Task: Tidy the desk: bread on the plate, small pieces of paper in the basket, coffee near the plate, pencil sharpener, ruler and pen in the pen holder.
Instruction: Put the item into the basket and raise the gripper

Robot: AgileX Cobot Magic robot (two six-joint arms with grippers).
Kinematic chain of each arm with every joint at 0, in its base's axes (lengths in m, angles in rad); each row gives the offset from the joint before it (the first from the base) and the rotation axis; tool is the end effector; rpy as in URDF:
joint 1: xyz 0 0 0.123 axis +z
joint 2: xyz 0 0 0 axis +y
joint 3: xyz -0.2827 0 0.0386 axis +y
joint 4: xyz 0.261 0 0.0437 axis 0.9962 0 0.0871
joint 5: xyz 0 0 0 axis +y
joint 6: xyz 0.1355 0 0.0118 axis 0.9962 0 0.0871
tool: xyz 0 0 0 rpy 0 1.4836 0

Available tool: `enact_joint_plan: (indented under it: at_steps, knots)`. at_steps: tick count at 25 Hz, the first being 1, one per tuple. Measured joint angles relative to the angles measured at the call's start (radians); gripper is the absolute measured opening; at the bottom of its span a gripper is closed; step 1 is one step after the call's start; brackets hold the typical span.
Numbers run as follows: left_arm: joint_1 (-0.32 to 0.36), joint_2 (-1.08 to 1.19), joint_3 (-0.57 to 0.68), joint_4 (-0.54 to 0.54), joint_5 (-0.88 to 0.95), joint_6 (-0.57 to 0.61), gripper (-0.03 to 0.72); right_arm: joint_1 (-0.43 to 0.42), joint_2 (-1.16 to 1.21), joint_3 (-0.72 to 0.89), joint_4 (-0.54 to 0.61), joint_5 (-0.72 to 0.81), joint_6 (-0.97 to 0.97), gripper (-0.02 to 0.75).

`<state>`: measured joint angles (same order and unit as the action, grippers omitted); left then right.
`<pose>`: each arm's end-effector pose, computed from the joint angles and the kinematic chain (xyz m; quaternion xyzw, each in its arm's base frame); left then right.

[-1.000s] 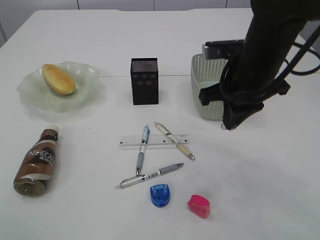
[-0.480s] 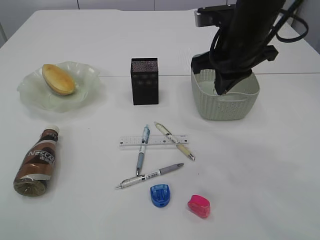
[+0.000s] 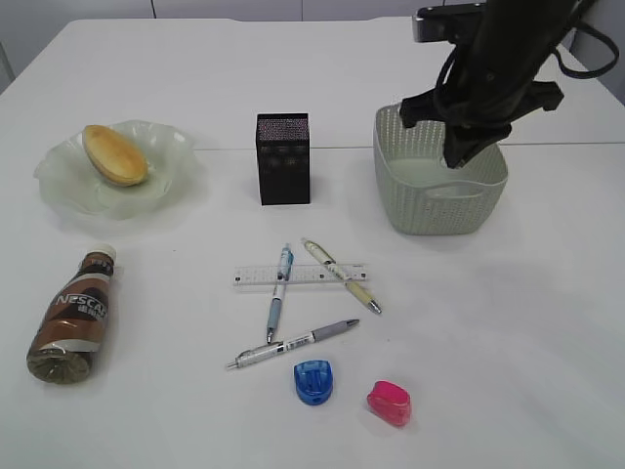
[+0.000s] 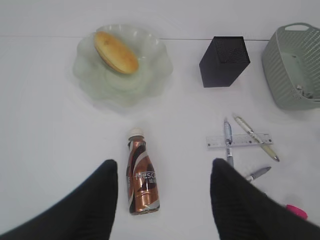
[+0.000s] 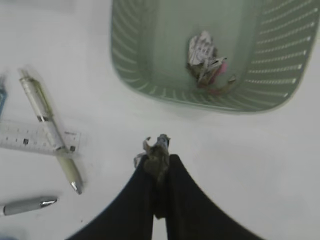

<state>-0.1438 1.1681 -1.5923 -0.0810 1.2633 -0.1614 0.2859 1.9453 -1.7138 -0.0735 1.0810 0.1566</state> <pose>0.2397 -0.0453 0.4529 -0.0039 0.9166 -0.1003 0.3870 0.4337 0.1183 0.2270 -0.0750 0.9817 0.0036 0.1752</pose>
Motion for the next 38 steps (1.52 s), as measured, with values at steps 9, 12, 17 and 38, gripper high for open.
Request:
enact_joint_plan:
  at_steps: [9, 12, 17, 38]
  knots:
    - [0.000, 0.000, 0.000, -0.037, 0.000, 0.000, 0.433, -0.086, 0.007, -0.002, -0.003, -0.184, 0.002, 0.009]
    - [0.000, 0.000, 0.000, -0.045, 0.000, 0.000, 0.433, -0.095, 0.040, -0.037, -0.003, -0.196, 0.002, 0.009]
    - [0.000, 0.000, 0.000, -0.045, 0.000, 0.000, 0.433, -0.097, 0.152, -0.144, 0.008, -0.181, 0.004, 0.009]
    - [0.000, 0.000, 0.000, -0.047, 0.000, 0.000, 0.433, -0.101, 0.341, -0.355, 0.014, -0.122, 0.006, 0.507]
